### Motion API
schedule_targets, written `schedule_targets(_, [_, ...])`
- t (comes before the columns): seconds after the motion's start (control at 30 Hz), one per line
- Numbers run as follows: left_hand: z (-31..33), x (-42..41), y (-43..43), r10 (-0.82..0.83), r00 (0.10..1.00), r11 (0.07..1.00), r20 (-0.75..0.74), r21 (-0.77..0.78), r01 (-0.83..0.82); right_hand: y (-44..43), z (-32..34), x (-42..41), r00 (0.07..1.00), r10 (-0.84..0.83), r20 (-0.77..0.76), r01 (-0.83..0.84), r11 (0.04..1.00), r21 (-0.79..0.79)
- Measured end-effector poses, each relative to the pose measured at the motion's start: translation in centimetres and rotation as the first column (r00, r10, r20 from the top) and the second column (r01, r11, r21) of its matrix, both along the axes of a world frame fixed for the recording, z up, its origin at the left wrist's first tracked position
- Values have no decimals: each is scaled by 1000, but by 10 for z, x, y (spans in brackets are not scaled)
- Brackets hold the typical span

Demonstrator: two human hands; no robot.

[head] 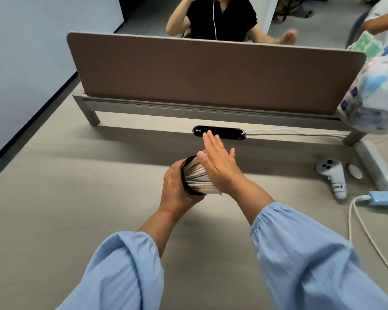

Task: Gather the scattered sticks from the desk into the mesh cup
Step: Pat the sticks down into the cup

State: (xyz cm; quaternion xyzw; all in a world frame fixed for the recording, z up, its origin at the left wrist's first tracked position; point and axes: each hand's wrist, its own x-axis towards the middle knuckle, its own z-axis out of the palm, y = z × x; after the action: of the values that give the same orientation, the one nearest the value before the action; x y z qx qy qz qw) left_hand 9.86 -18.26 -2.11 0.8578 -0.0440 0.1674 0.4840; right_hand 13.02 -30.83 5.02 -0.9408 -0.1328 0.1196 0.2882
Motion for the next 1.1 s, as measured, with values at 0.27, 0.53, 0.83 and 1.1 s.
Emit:
schedule_targets(0.27, [-2,-27,36,214,932,870,-292,-377,-317,-2,-8,4,992,-107,-73,130,851,508])
schedule_targets(0.53, [11,-40,96,-115,932,830,-343,-548,-99,63,-35,-20,986,165,10,-153,890,429])
schedule_targets(0.83, [12,-7,185,-69,901,898,-428,-419,-131,159,-56,11,971,80,-227,36,884,466])
schedule_targets(1.1, [-6,58,286,73,879,895,-472,-357,-266,267,-66,73,965,-25,-263,124,921,369])
